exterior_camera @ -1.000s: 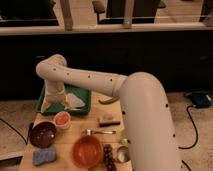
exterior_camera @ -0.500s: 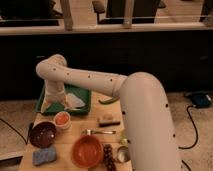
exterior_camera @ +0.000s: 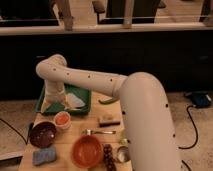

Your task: Place apple in paper cup

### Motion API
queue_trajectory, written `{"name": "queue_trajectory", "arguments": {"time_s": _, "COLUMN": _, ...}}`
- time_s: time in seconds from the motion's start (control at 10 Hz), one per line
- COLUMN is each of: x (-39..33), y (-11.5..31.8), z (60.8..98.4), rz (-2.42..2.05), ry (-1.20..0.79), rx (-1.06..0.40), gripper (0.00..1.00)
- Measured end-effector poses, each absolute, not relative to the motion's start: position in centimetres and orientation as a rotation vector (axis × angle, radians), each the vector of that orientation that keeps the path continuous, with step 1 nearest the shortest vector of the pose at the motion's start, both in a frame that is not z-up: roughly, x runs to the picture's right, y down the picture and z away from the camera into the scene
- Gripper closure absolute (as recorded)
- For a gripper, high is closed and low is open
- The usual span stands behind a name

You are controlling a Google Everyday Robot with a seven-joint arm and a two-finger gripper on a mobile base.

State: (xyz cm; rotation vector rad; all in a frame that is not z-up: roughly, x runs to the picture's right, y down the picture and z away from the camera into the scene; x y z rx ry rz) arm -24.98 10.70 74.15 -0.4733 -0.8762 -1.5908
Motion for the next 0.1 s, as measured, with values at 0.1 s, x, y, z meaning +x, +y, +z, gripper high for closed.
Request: {"name": "queue_trajectory", "arguments": {"time_s": 0.1, "x": -24.97, "y": 10.70, "z": 74.15, "rz": -1.591, "ry": -0.876, "rx": -0.473, "gripper": 0.20}}
